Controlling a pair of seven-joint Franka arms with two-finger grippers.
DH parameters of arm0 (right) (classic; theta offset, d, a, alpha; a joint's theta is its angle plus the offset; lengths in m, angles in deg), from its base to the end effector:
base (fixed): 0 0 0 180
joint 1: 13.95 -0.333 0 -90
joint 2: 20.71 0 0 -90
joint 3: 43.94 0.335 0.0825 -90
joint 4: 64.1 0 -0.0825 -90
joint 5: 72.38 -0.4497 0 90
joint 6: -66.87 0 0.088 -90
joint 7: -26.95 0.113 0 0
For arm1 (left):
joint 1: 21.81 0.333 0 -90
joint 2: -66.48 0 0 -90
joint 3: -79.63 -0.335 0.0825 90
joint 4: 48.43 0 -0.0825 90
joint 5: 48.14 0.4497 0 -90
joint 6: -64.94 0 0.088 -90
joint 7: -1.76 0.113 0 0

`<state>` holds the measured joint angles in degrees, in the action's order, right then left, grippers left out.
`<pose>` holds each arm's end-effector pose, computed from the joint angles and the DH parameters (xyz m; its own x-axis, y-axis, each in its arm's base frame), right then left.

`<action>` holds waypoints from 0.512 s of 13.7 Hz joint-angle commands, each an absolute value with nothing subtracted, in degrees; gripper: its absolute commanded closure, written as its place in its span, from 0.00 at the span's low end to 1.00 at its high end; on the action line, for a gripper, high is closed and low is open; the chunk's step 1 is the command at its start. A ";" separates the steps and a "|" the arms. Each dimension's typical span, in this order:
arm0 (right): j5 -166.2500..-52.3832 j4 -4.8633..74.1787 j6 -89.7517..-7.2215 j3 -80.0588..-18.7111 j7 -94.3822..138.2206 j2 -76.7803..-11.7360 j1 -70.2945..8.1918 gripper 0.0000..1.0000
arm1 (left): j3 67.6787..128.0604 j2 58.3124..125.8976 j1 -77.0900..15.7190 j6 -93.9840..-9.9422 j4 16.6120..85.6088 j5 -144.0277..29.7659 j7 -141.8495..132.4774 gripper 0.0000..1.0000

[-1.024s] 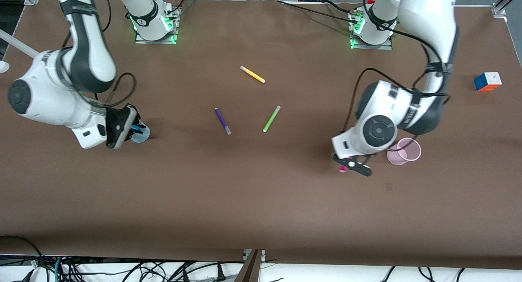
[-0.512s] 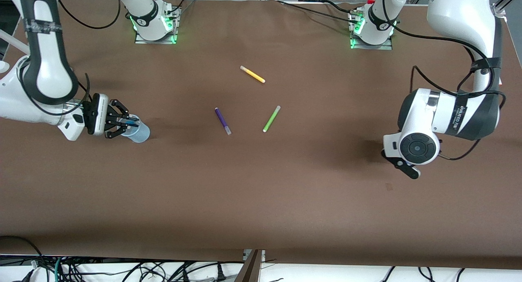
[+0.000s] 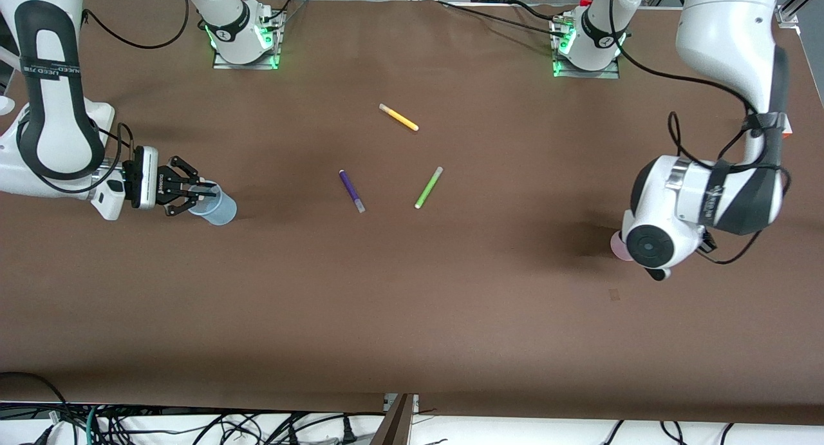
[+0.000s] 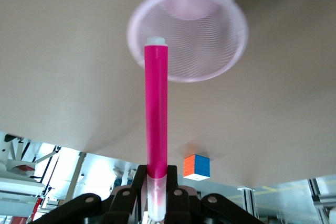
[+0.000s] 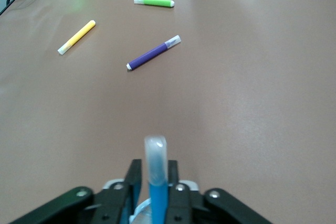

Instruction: Place pink and blue markers in matching cups

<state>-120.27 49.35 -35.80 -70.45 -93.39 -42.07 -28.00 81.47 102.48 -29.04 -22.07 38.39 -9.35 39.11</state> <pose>0.6139 -0.0626 0.2475 0.1677 0.7560 0.6327 0.9724 -0.0210 -0.2325 0.7084 -0.0356 0.2586 0.3687 -0.5234 -0.7682 -0.8539 -0.5172 -0.0575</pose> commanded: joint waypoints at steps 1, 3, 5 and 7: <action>-121.69 47.36 -33.33 -70.22 -82.10 -40.75 -27.40 0.00 | 81.74 101.55 -28.93 -22.07 41.13 -8.15 40.17 0.91; -118.72 42.89 -33.24 -70.04 -66.82 -40.13 -28.54 0.00 | 81.74 101.64 -29.45 -22.08 41.05 -8.15 39.39 0.48; -111.53 36.22 -30.89 -69.69 -48.29 -40.22 -30.29 0.00 | 81.74 101.55 -29.63 -22.07 40.52 -8.15 39.03 0.00; -104.15 30.06 -27.88 -69.60 -27.64 -40.48 -33.36 0.00 | 81.83 101.12 -29.63 -21.99 40.17 -8.32 38.94 0.00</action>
<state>-109.79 35.64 -30.63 -69.89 -45.31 -40.04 -31.09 81.66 102.27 -29.47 -22.15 40.19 -9.35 38.96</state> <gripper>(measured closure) 0.000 0.454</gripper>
